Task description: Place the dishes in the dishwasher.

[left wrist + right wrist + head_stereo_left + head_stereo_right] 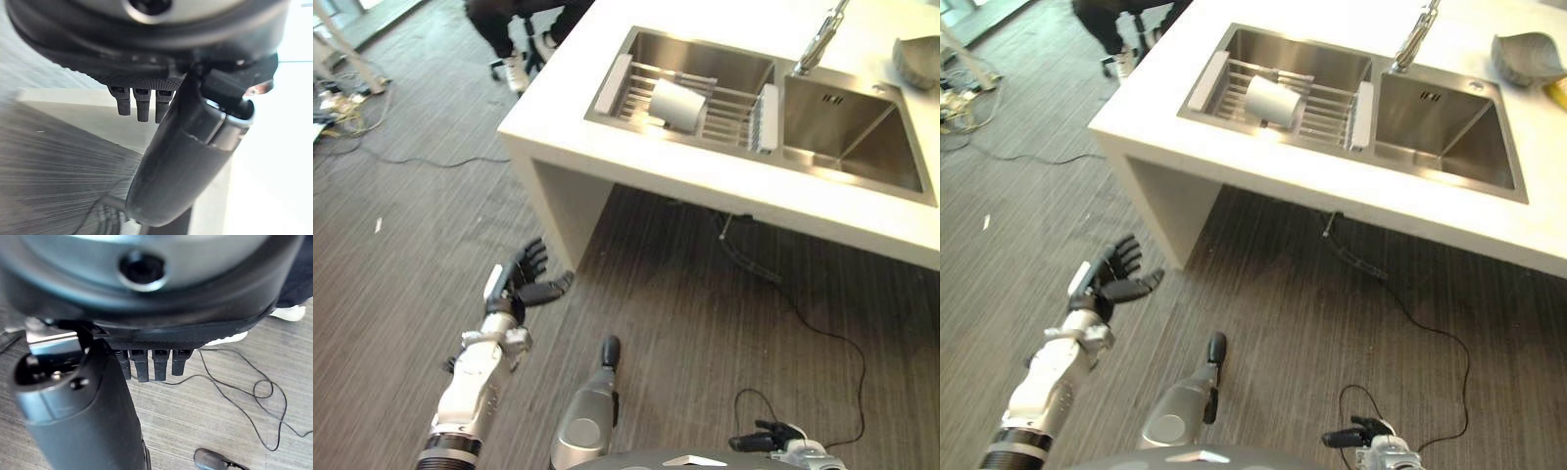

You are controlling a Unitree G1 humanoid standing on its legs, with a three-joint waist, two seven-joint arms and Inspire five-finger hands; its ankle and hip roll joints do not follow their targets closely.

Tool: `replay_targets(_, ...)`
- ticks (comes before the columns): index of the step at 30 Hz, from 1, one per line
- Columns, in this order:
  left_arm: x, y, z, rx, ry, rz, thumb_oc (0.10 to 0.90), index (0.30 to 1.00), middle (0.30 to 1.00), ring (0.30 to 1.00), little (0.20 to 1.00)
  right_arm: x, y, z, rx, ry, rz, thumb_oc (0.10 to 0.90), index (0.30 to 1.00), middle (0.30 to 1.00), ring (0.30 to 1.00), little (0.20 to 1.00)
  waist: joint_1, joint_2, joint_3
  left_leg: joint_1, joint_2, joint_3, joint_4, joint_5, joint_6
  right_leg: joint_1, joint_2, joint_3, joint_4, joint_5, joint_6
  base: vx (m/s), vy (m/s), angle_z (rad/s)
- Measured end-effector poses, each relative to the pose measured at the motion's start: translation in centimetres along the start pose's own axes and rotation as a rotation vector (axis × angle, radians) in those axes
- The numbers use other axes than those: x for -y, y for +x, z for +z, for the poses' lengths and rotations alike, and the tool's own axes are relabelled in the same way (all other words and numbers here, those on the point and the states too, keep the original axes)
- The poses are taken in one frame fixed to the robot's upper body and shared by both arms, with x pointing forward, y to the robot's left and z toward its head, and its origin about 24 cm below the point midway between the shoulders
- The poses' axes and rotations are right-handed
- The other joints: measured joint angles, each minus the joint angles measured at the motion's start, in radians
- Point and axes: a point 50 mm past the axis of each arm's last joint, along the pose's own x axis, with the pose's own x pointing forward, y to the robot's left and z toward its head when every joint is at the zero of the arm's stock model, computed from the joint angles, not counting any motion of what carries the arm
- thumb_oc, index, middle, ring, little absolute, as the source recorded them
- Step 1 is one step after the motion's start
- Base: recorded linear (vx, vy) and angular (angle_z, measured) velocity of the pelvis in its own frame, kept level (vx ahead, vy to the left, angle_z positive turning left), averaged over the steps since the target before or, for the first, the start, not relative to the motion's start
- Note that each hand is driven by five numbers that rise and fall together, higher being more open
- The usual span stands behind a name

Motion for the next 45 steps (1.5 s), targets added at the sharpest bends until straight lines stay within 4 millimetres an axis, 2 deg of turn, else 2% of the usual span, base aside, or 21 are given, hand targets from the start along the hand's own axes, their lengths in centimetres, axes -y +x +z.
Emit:
replay_targets(1, 0.0, 0.0, 0.0, 0.000, 0.000, 0.000, 0.800, 0.900, 0.900, 0.900, 0.900, 0.0, 0.0, 0.0, 0.000, 0.000, 0.000, 0.800, 0.900, 0.900, 0.900, 0.900, 0.000, 0.000, 0.000, 0.000, 0.000, 0.000, 0.000, 0.000, 0.000, 0.000, 0.000, 0.000, 0.000, 0.000, 0.000, 0.24, 0.158, -0.37)
replay_targets(2, 0.0, 1.1, 4.0, 0.156, 0.072, -0.014, 0.800, 0.900, 0.900, 0.900, 0.900, 0.0, 0.0, -0.7, -0.026, 0.006, 0.007, 0.800, 0.900, 0.900, 0.900, 0.900, -0.007, -0.012, -0.005, 0.055, -0.018, 0.020, -0.005, -0.044, 0.021, -0.026, -0.026, -0.030, 0.108, 0.018, 0.018, 0.20, 0.184, -0.18)
replay_targets(3, 0.2, 1.4, 5.2, 0.202, 0.094, -0.023, 0.800, 0.900, 0.900, 0.900, 0.900, 0.1, 0.0, -0.8, -0.029, 0.004, 0.008, 0.800, 0.900, 0.900, 0.900, 0.900, -0.009, -0.012, -0.005, 0.066, -0.019, 0.022, -0.002, -0.055, 0.022, -0.044, -0.033, -0.035, 0.158, 0.025, 0.021, 0.22, 0.254, -0.19)
replay_targets(4, 0.6, 1.5, 7.4, 0.291, 0.143, -0.023, 0.800, 0.900, 0.900, 0.900, 0.900, 0.1, -0.1, -1.2, -0.041, -0.012, 0.009, 0.800, 0.900, 0.900, 0.900, 0.900, -0.020, -0.006, -0.006, 0.097, -0.020, 0.020, -0.001, -0.062, 0.033, -0.112, -0.051, -0.024, 0.351, 0.044, 0.052, 0.04, 0.142, 0.15)
replay_targets(7, 1.2, 1.9, 9.7, 0.403, 0.164, -0.041, 0.800, 0.900, 0.900, 0.900, 0.900, 0.1, -0.1, -1.9, -0.063, -0.011, 0.014, 0.800, 0.900, 0.900, 0.900, 0.900, -0.035, -0.001, -0.010, 0.126, -0.036, -0.015, 0.002, -0.081, 0.042, -0.252, -0.071, 0.013, 0.619, 0.020, 0.073, 0.07, 0.162, 0.32)
replay_targets(9, 1.7, 2.0, 11.1, 0.461, 0.191, -0.043, 0.800, 0.900, 0.900, 0.900, 0.900, 0.3, 0.0, -0.5, -0.029, -0.013, 0.012, 0.800, 0.900, 0.900, 0.900, 0.900, -0.056, 0.026, 0.004, 0.135, -0.036, -0.021, 0.021, -0.127, 0.081, -0.437, -0.097, 0.026, 0.811, 0.018, 0.075, 0.27, 0.067, 0.08)
replay_targets(10, 1.9, 2.1, 11.4, 0.472, 0.192, -0.045, 0.800, 0.900, 0.900, 0.900, 0.900, 0.9, 0.0, 1.1, 0.021, -0.013, -0.001, 0.800, 0.900, 0.900, 0.900, 0.900, -0.080, 0.071, 0.014, 0.170, -0.023, -0.017, 0.001, -0.136, 0.073, -0.537, -0.139, -0.011, 0.845, -0.009, 0.039, 0.38, -0.138, -0.01)
replay_targets(11, 2.1, 2.1, 11.4, 0.472, 0.194, -0.051, 0.800, 0.900, 0.900, 0.900, 0.900, 1.4, 0.0, 1.6, 0.038, -0.018, -0.014, 0.800, 0.900, 0.900, 0.900, 0.900, -0.095, 0.094, 0.008, 0.195, -0.019, -0.013, -0.022, -0.136, 0.062, -0.547, -0.182, -0.070, 0.712, -0.031, 0.010, 0.38, -0.216, -0.03)
replay_targets(13, 2.7, 1.9, 11.9, 0.505, 0.194, -0.076, 0.800, 0.900, 0.900, 0.900, 0.900, 2.2, -0.1, 1.6, 0.038, -0.024, -0.034, 0.800, 0.900, 0.900, 0.900, 0.900, -0.103, 0.099, -0.006, 0.221, -0.027, -0.007, -0.040, -0.139, 0.040, -0.536, -0.233, -0.123, 0.344, 0.001, 0.017, 0.30, -0.166, -0.02)
replay_targets(15, 2.9, 1.9, 11.9, 0.531, 0.187, -0.084, 0.800, 0.900, 0.900, 0.900, 0.900, 1.8, -0.1, 0.9, 0.027, -0.022, -0.026, 0.800, 0.900, 0.900, 0.900, 0.900, -0.130, 0.083, -0.019, 0.232, -0.033, -0.027, -0.044, -0.148, 0.028, -0.533, -0.227, -0.039, -0.013, 0.118, 0.093, 0.22, -0.110, 0.34)
replay_targets(18, 2.5, 1.4, 10.3, 0.472, 0.188, -0.072, 0.800, 0.900, 0.900, 0.900, 0.900, -0.7, -0.2, -1.6, -0.010, -0.016, 0.032, 0.800, 0.900, 0.900, 0.900, 0.900, -0.132, 0.029, -0.054, 0.292, -0.040, -0.033, -0.069, -0.168, -0.006, -0.527, -0.224, -0.038, 0.057, 0.203, 0.068, 0.13, -0.088, 0.20)
replay_targets(19, 2.3, 1.2, 9.7, 0.449, 0.191, -0.065, 0.800, 0.900, 0.900, 0.900, 0.900, -1.7, -0.4, -3.0, -0.039, -0.007, 0.057, 0.800, 0.900, 0.900, 0.900, 0.900, -0.131, 0.008, -0.078, 0.307, -0.042, -0.038, -0.076, -0.186, -0.027, -0.502, -0.207, -0.022, 0.032, 0.271, 0.020, 0.18, -0.158, 0.10)
replay_targets(23, 1.9, 0.7, 7.6, 0.375, 0.185, -0.042, 0.800, 0.900, 0.900, 0.900, 0.900, -1.8, -0.7, -3.8, -0.026, -0.019, 0.064, 0.800, 0.900, 0.900, 0.900, 0.900, -0.161, 0.068, -0.115, 0.337, 0.092, -0.051, -0.070, -0.216, -0.112, -0.398, -0.062, -0.068, -0.119, 0.334, -0.031, 0.14, -0.207, -0.01)
replay_targets(25, 1.6, 0.9, 6.9, 0.344, 0.207, -0.027, 0.800, 0.900, 0.900, 0.900, 0.900, -2.0, -0.7, -3.7, -0.015, -0.033, 0.071, 0.800, 0.900, 0.900, 0.900, 0.900, -0.177, 0.066, -0.115, 0.328, 0.120, -0.048, -0.026, -0.216, -0.128, -0.382, -0.029, -0.073, -0.127, 0.325, -0.077, 0.06, -0.173, 0.00)
replay_targets(28, 1.1, 1.2, 5.8, 0.294, 0.228, 0.003, 0.800, 0.900, 0.900, 0.900, 0.900, -2.1, -0.7, -3.4, 0.008, -0.042, 0.072, 0.800, 0.900, 0.900, 0.900, 0.900, -0.193, 0.044, -0.101, 0.225, 0.122, -0.056, 0.231, -0.238, -0.163, -0.355, -0.025, -0.069, -0.127, 0.299, -0.117, 0.04, 0.007, -0.13)
replay_targets(30, 1.3, 1.2, 5.6, 0.293, 0.256, 0.008, 0.800, 0.900, 0.900, 0.900, 0.900, -1.7, -0.7, -3.6, 0.002, -0.040, 0.053, 0.800, 0.900, 0.900, 0.900, 0.900, -0.198, 0.041, -0.089, 0.163, 0.145, -0.100, 0.277, -0.280, -0.223, -0.338, -0.023, -0.064, -0.127, 0.272, -0.129, 0.08, 0.129, -0.04)
replay_targets(32, 1.5, 1.2, 5.7, 0.303, 0.276, 0.005, 0.800, 0.900, 0.900, 0.900, 0.900, -1.1, -0.7, -3.9, -0.012, -0.035, 0.030, 0.800, 0.900, 0.900, 0.900, 0.900, -0.198, 0.046, -0.079, 0.173, 0.177, -0.106, 0.140, -0.252, -0.219, -0.327, -0.014, -0.058, -0.128, 0.265, -0.136, 0.07, 0.169, -0.02)
replay_targets(34, 1.8, 1.3, 5.7, 0.309, 0.312, 0.006, 0.800, 0.900, 0.900, 0.900, 0.900, -0.5, -0.8, -4.7, -0.034, -0.029, 0.001, 0.800, 0.900, 0.900, 0.900, 0.900, -0.207, 0.099, -0.074, 0.174, 0.233, -0.083, 0.016, -0.181, -0.214, -0.318, 0.010, -0.063, -0.132, 0.255, -0.130, 0.08, 0.219, -0.09)
replay_targets(38, 2.2, 1.2, 5.7, 0.330, 0.496, -0.027, 0.800, 0.900, 0.900, 0.900, 0.900, 1.1, -0.9, -5.5, -0.053, -0.022, -0.044, 0.800, 0.900, 0.900, 0.900, 0.900, -0.230, 0.173, -0.085, 0.214, 0.225, -0.016, -0.070, -0.117, -0.185, -0.326, 0.010, -0.058, -0.124, 0.249, -0.086, 0.04, 0.227, -0.17)
replay_targets(41, 1.2, 1.3, 6.8, 0.358, 0.746, -0.080, 0.800, 0.900, 0.900, 0.900, 0.900, -1.8, -1.1, -6.5, -0.081, 0.010, 0.030, 0.800, 0.900, 0.900, 0.900, 0.900, -0.250, 0.122, -0.080, 0.243, 0.144, 0.021, -0.083, -0.116, -0.145, -0.324, -0.071, -0.026, -0.126, 0.263, -0.036, 0.03, 0.174, -0.21)
replay_targets(45, 0.6, 1.6, 8.1, 0.379, 0.914, -0.142, 0.800, 0.900, 0.900, 0.900, 0.900, -3.1, -1.4, -7.8, -0.105, 0.021, 0.089, 0.800, 0.900, 0.900, 0.900, 0.900, -0.261, 0.117, -0.085, 0.262, 0.086, 0.053, -0.084, -0.135, -0.116, -0.320, -0.130, -0.019, -0.127, 0.267, -0.003, 0.03, 0.108, -0.20)
